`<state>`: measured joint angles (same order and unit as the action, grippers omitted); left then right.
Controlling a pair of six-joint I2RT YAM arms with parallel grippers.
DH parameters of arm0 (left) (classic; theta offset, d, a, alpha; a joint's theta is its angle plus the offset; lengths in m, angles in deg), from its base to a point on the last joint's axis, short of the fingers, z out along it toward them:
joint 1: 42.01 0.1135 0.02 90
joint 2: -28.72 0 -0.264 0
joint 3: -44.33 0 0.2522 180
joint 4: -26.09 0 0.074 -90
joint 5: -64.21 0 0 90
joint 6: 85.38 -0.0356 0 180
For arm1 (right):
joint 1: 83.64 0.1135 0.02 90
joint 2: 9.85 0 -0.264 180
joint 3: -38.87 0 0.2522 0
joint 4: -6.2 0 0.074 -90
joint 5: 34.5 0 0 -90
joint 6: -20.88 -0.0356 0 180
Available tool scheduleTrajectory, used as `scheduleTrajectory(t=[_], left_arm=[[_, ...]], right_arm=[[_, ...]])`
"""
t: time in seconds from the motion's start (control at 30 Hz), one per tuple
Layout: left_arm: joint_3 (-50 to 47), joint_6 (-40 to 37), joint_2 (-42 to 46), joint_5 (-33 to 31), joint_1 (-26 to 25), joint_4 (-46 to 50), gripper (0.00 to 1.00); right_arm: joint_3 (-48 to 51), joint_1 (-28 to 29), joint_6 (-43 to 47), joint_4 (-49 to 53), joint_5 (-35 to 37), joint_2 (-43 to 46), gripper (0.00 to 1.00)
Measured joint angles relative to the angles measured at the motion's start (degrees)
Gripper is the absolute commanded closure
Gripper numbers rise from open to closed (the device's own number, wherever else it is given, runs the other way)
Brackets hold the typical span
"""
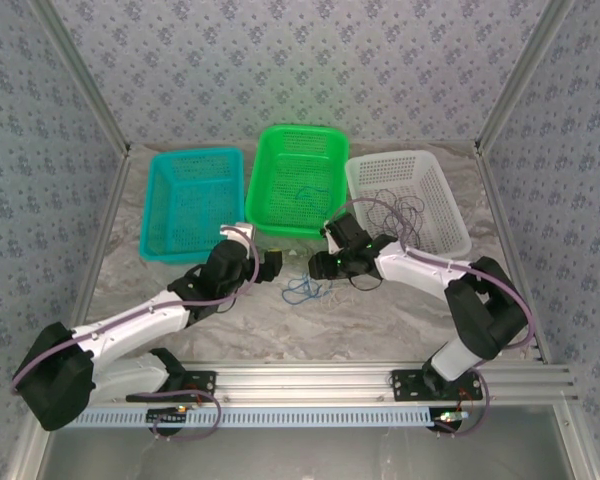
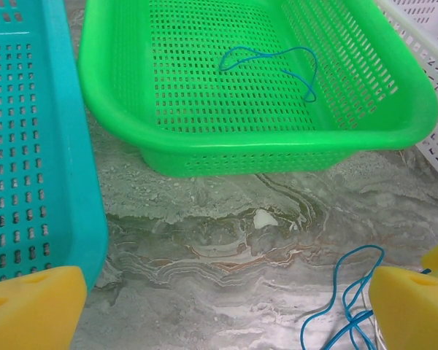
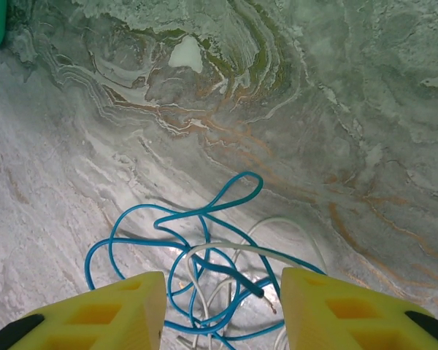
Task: Untangle the cables
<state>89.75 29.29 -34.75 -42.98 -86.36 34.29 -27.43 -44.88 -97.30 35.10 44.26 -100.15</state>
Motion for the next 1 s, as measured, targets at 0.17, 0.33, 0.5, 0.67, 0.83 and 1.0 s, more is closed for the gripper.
scheduleTrajectory(t=[0.17, 0.33, 0.5, 0.67, 0.83, 1.0], left_arm=[[0.0, 0.0, 0.1, 0.0, 0.0, -0.3, 0.00], [-0.3, 0.0, 0.6, 0.0, 0.0, -0.4, 0.01], [-0.9, 0.0, 0.8, 0.0, 0.0, -0.6, 0.01], [-1.1, 0.0, 0.8, 0.0, 0.0, -0.6, 0.01], [-1.1, 0.0, 0.8, 0.0, 0.0, -0.6, 0.01], [-1.1, 0.0, 0.8, -0.2, 0.0, -0.7, 0.01]], right_arm=[[0.0, 0.0, -0.9, -0.8, 0.2, -1.1, 0.68], [0.0, 0.0, -1.0, -0.8, 0.5, -1.2, 0.79], [0.0, 0.0, -0.9, -0.9, 1.0, -1.2, 0.96], [-0.1, 0.0, -0.2, -0.1, 1.9, -0.7, 1.00], [-1.0, 0.0, 1.8, 4.2, 4.0, 3.3, 1.00], [-2.4, 1.7, 4.9, 7.8, 8.5, 11.5, 1.00]])
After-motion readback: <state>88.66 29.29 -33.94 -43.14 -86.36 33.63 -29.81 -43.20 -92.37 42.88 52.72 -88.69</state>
